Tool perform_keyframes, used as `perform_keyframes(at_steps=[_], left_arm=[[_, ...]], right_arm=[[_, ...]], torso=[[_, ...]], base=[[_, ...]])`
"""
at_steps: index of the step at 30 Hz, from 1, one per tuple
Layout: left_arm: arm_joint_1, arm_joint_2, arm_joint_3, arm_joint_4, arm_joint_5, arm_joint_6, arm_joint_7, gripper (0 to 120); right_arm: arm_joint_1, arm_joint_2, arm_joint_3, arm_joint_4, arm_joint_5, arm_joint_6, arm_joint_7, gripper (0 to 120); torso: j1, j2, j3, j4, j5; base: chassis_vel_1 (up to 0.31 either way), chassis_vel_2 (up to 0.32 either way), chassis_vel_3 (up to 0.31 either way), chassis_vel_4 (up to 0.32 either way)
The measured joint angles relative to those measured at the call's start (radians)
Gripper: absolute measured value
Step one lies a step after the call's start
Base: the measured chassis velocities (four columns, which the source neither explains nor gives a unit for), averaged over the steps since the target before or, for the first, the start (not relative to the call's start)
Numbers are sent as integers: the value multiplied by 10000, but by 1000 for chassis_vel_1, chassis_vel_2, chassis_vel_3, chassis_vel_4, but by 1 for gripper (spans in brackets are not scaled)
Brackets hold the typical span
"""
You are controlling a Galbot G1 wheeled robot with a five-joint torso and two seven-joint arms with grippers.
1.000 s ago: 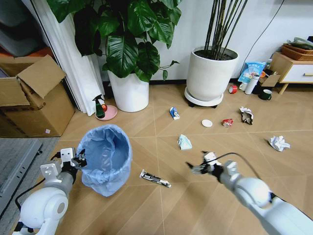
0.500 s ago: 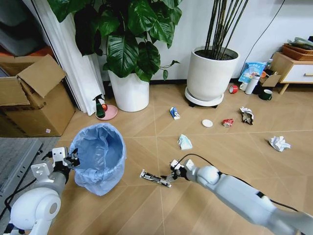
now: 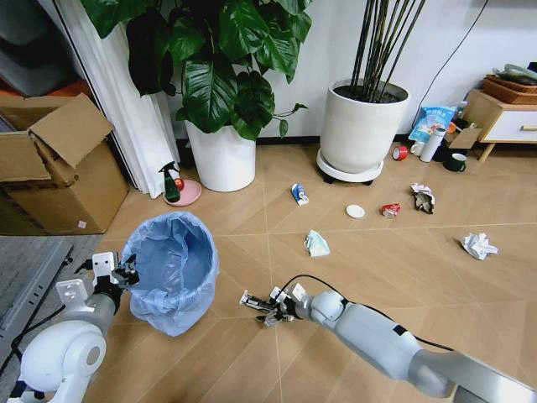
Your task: Pick up the trash bin and place the garbage on the floor into it.
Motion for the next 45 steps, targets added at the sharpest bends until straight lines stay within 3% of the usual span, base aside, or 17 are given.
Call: perform_keyframes(at_steps=[3,5,8,11,13,15,17,19,22,28,38,45], left_arm=[[-8,-19,11,-1,-2,-1,4,0],[-8,-21,14,-2,-2,0,5,0],[-25,-28,23,3,0,-5,10,0],[-38,-27,21,12,0,-7,10,0],[-119,-8,20,69,-14,-8,10,0],[-133,-4,21,77,-18,-8,9,0],[-209,3,91,129,-51,-7,3,0],[-218,2,105,146,-52,-7,3,0],[-278,2,156,221,-54,-3,9,0],[-331,5,201,240,-79,23,17,0],[-306,75,172,235,-216,83,27,0],[-368,267,329,446,-512,306,26,0]], right_arm=[[-16,106,82,-235,-82,30,0,88],[-19,121,100,-263,-95,32,0,86],[-85,247,303,-542,-484,186,-35,69],[-104,249,343,-548,-606,217,-72,66],[-177,237,424,-529,-946,309,-138,51],[-187,237,438,-526,-975,314,-141,50],[-301,276,672,-562,-1122,328,-136,36],[-320,283,715,-578,-1138,328,-130,34],[-415,280,920,-631,-1232,332,-86,19],[-573,224,1200,-528,-1225,331,148,4],[-865,212,2073,357,-488,57,888,3],[-1149,-434,3380,3108,980,-715,1426,3]], torso=[[0,0,0,0,0],[0,0,0,0,0],[0,0,0,0,1],[0,0,0,-1,1],[-1,2,-2,0,1],[-2,2,-2,0,2],[-2,2,-3,1,2],[-2,2,-3,1,3],[-2,3,-3,3,3],[-2,3,0,0,1],[0,1,2,-1,1],[0,0,1,0,1]], base=[[0,0,0,0],[0,0,0,0],[0,0,0,0],[0,0,0,0],[0,0,0,0],[0,0,0,0],[0,0,0,0],[0,0,0,0],[0,0,0,0],[0,0,0,0],[0,0,0,0],[0,0,0,0]])
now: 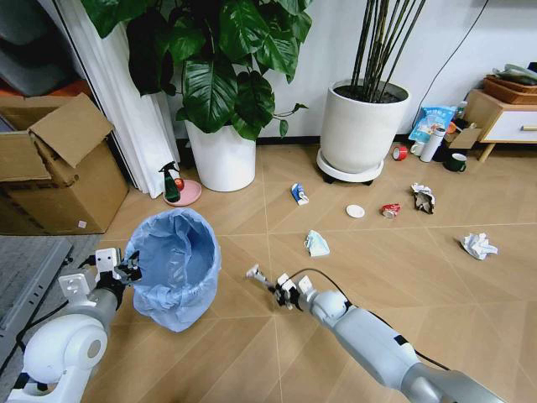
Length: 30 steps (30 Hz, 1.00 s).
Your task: Pick up the trash bin and place the garbage on the floor into it.
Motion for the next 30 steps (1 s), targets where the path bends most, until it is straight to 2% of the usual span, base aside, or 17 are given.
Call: perform_keyframes(at_steps=[1,3,6,7,10,12,15,23,30], left_arm=[[-49,82,76,130,-147,89,-1,0],[-78,121,110,197,-223,132,-5,0],[-347,394,459,571,-1038,539,-241,0],[-347,394,459,571,-1038,539,-241,0],[-815,720,899,945,-1636,802,-364,0],[-904,766,975,1000,-1701,829,-375,0],[-1608,1070,1530,1303,-2129,989,-381,0],[-2358,1310,2264,1621,-2471,1106,-385,0],[-2448,1467,2311,1621,-2724,1114,-389,0]], right_arm=[[1,-277,325,862,231,-110,66,3],[10,-347,429,1091,268,-121,83,3],[226,-650,1122,2652,663,-293,298,3],[226,-650,1122,2652,663,-293,298,3],[562,-705,1391,4062,1233,-681,611,3],[633,-699,1395,4284,1324,-733,658,3],[1161,-535,929,5520,2186,-1010,1206,3],[1783,113,-628,6410,3625,-1314,2022,3],[1704,291,-1518,5984,3188,-1206,2037,3]], torso=[[-1,1,-2,0,-2],[-1,1,-2,-1,-2],[0,0,-2,-1,-2],[0,0,-2,-1,-2],[-1,0,-2,0,0],[0,0,-1,0,-1],[-1,0,-1,-1,0],[0,0,-1,2,-4],[-1,0,-2,0,-2]], base=[[0,0,0,0],[0,0,0,0],[0,0,0,0],[0,0,0,0],[0,0,0,0],[0,0,0,0],[0,0,0,0],[0,0,0,0],[0,0,0,0]])
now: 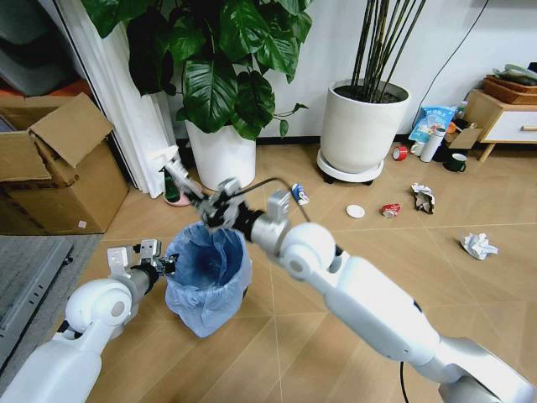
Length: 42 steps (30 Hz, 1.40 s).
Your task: Pick up the trash bin and place the garbage on the floor into it.
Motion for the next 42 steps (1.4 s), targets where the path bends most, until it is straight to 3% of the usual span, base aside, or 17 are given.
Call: perform_keyframes(at_steps=[4,11,14,16,18,19,26,28,29,31,32,35,42], left_arm=[[0,60,-73,-2,-66,0,3,0],[18,120,-161,-114,-126,-1,4,0],[54,155,-221,-156,-140,-2,4,0],[65,160,-236,-163,-140,-3,4,0],[125,178,-299,-212,-141,-4,4,0],[125,178,-299,-212,-141,-4,4,0],[268,235,-502,-380,-143,-10,5,0],[282,234,-519,-385,-143,-11,6,0],[359,197,-607,-398,-91,-11,16,0],[464,144,-692,-410,48,-29,56,0],[464,144,-692,-410,48,-29,56,0],[958,80,-991,-582,700,-276,384,0],[1109,222,-1188,-692,750,-379,451,0]], right_arm=[[-60,145,-206,-228,-404,33,7,3],[-47,335,-336,-511,-902,189,36,23],[-53,325,-336,-525,-966,210,40,40],[-59,316,-336,-527,-983,216,40,42],[-101,269,-335,-531,-1035,230,54,55],[-101,269,-335,-531,-1035,230,54,55],[-84,344,-117,-403,-915,107,597,86],[-84,347,-64,-374,-888,46,669,87],[-143,322,265,-230,-845,-269,953,95],[-331,186,715,-99,-892,-557,1111,98],[-331,186,715,-99,-892,-557,1111,98],[-1185,-432,2087,-96,-1616,-794,1572,100],[-2526,-963,3363,-380,-2589,-928,1899,100]], torso=[[0,0,0,-1,0],[0,0,0,0,0],[0,0,0,0,0],[0,0,0,0,0],[0,0,0,0,0],[0,0,0,0,0],[0,0,0,1,3],[0,0,0,1,3],[0,0,0,1,3],[0,0,0,2,3],[0,0,0,2,3],[0,0,-1,0,6],[0,0,-1,0,4]], base=[[0,0,0,0],[0,0,0,0],[0,0,0,0],[0,0,0,0],[0,0,0,0],[0,0,0,0],[0,0,0,0],[0,0,0,0],[0,0,0,0],[0,0,0,0],[0,0,0,0],[0,0,0,0],[0,0,0,0]])
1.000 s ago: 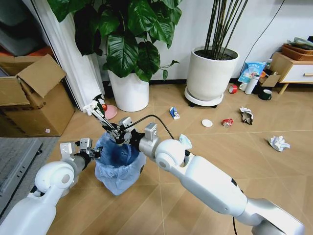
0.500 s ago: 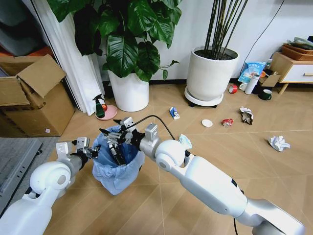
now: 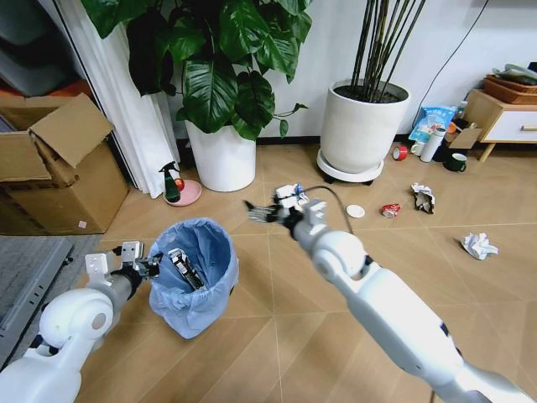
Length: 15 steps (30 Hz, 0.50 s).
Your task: Pick up the trash bin and place the garbage on the floor into it.
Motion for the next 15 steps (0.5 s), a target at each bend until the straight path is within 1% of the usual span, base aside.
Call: perform_keyframes(at_steps=[3,4,7,10,13,15], left_arm=[[-37,86,-13,-49,-9,-32,45,0],[-37,86,-13,-49,-9,-32,45,0],[-40,215,-9,-102,-11,-41,214,0],[-47,244,6,-108,-11,-44,248,0],[-79,197,80,-109,7,-49,257,0],[-77,175,100,-116,16,-49,256,0]], right_arm=[[-906,-54,458,-97,-419,-13,91,100],[-906,-54,458,-97,-419,-13,91,100],[-1745,99,1008,-13,-592,2,107,100],[-2060,151,1237,6,-686,72,104,100],[-2696,168,1858,5,-1205,308,-97,100],[-2829,163,1995,13,-1283,344,-147,100]], torso=[[0,0,0,-2,1],[0,0,0,-2,1],[0,0,-1,-1,1],[-1,0,0,1,1],[-2,0,-1,0,0],[-2,0,-1,0,0]], base=[[0,0,0,0],[0,0,0,0],[0,0,0,0],[0,0,0,0],[-17,22,15,-12],[-52,67,63,-45]])
